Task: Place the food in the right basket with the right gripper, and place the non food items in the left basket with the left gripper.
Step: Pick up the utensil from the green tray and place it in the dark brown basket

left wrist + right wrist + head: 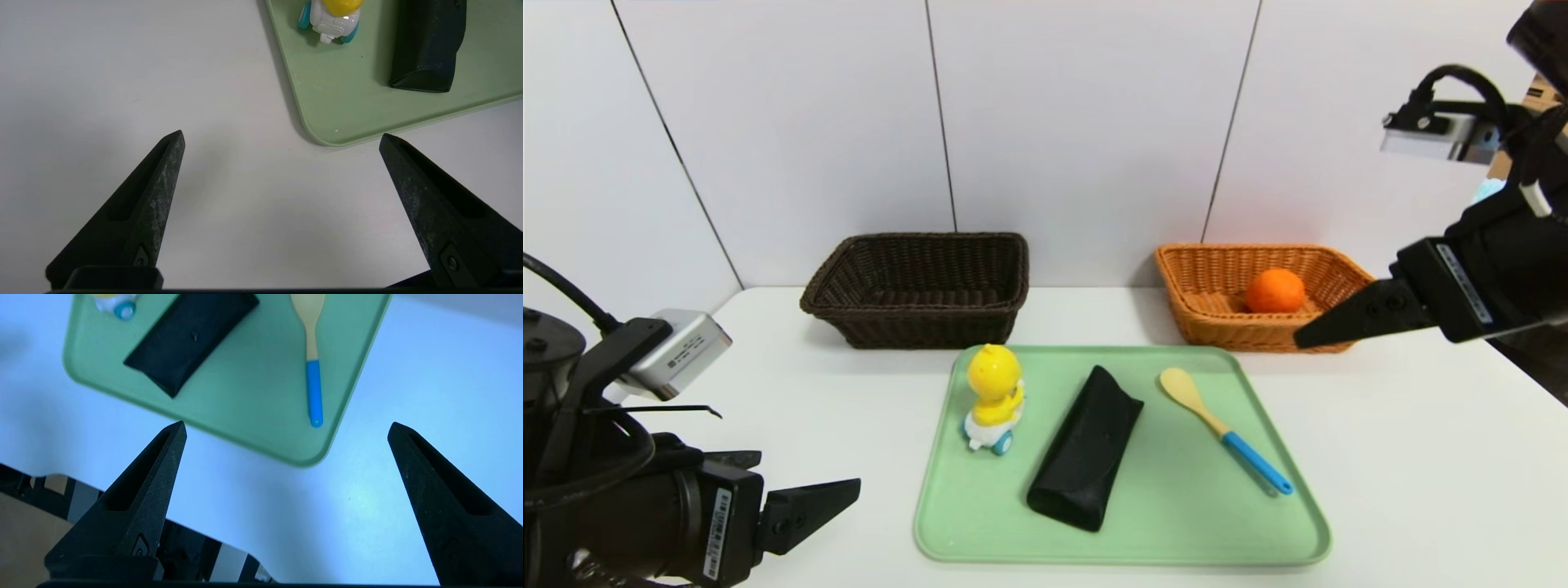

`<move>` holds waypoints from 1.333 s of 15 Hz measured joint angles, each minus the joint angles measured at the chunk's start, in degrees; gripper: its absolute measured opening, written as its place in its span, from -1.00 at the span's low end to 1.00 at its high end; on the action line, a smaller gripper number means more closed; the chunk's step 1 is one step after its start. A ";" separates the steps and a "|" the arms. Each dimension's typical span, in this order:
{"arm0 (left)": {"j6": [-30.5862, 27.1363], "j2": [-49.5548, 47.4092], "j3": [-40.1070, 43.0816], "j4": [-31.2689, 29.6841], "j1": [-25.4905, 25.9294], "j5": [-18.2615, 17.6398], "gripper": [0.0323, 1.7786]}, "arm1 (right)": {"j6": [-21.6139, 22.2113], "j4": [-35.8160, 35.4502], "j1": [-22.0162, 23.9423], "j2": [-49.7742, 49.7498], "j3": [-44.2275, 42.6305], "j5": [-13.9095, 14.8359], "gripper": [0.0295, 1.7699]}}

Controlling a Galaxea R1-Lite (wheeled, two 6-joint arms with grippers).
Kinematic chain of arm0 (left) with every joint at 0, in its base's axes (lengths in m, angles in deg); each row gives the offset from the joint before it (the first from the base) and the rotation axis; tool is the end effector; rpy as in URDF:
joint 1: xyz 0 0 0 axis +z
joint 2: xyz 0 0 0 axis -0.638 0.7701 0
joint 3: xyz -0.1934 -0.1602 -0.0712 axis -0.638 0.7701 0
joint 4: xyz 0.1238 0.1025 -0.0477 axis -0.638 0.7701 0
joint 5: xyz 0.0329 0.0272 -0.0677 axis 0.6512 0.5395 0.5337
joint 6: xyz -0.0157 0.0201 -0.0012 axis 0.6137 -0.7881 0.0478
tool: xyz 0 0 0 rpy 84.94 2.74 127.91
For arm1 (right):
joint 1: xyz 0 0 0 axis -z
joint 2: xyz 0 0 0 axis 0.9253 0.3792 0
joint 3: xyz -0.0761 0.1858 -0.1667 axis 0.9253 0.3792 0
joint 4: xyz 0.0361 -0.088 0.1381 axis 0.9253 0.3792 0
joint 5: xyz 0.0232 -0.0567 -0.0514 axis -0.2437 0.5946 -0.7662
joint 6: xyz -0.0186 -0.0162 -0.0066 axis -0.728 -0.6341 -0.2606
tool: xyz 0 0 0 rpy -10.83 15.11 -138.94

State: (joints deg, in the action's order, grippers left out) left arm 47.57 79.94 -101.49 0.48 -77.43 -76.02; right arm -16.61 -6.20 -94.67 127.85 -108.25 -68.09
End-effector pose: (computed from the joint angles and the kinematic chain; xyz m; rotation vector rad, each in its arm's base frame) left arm 0.1114 -0.0804 0.1867 -0.0730 0.6581 -0.3437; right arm 0.1693 0.0871 0.2744 -0.0439 0.9547 0.3854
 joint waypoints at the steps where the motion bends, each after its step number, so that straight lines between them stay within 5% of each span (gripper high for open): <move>1: 0.00 -0.11 0.09 -0.05 0.00 -0.05 0.90 | 0.68 -0.09 -0.79 -0.55 2.90 -0.40 0.91; 5: 0.00 -0.46 0.35 -0.06 0.00 -0.09 0.90 | 1.51 -2.89 -2.15 -1.30 12.28 -3.80 0.91; 8: 0.00 -0.77 0.48 -0.09 0.00 -0.11 0.90 | 1.12 -8.63 -2.32 -0.61 17.46 -3.74 0.91; 20: 0.02 -0.94 0.52 -0.09 0.00 0.00 0.90 | -2.99 -12.02 0.78 7.50 22.39 -2.10 0.91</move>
State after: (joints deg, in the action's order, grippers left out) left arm 47.60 79.00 -100.97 0.40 -77.43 -76.02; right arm -19.60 -18.22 -93.89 135.35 -85.86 -70.18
